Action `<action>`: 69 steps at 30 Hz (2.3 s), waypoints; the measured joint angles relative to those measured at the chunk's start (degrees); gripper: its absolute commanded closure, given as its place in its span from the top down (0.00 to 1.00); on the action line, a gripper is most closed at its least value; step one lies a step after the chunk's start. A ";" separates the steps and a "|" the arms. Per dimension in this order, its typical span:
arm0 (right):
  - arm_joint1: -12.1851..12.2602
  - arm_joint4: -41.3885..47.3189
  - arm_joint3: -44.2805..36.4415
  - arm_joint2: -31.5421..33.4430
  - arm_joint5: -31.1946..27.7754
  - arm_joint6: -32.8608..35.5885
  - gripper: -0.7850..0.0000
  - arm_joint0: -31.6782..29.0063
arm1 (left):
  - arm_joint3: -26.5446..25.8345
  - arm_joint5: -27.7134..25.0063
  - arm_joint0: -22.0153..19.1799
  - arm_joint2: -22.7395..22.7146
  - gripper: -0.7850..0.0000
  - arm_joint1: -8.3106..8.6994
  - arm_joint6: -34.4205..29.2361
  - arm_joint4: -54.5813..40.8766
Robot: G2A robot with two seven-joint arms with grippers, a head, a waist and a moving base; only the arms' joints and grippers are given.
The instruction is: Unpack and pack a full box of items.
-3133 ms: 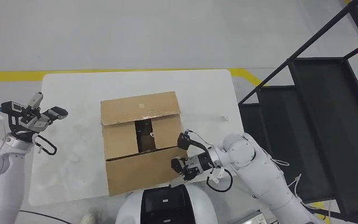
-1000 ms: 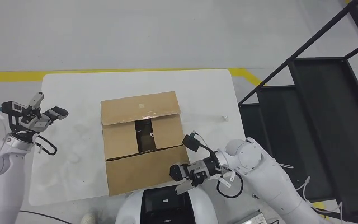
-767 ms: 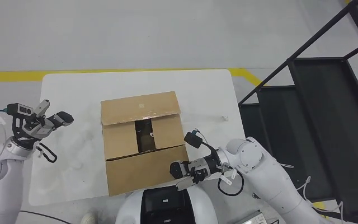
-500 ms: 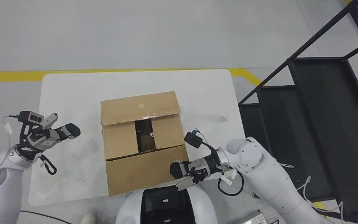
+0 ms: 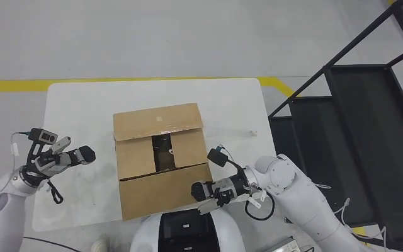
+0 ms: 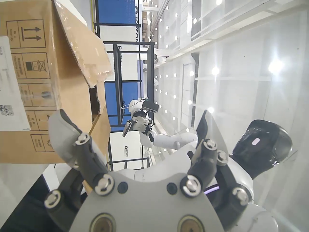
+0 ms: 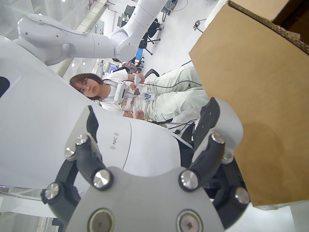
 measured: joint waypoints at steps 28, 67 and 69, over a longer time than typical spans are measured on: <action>0.00 0.00 0.00 0.00 0.00 0.00 1.00 0.00 | 5.73 6.07 -11.32 14.49 1.00 -1.83 5.32 0.85; 0.00 0.00 0.00 0.00 0.00 0.00 1.00 0.00 | 41.25 1.74 -45.73 36.70 1.00 -11.01 17.26 -5.07; 0.00 0.00 0.00 0.00 0.00 0.00 1.00 0.00 | 43.46 1.20 -46.86 37.73 1.00 -11.28 18.41 -2.28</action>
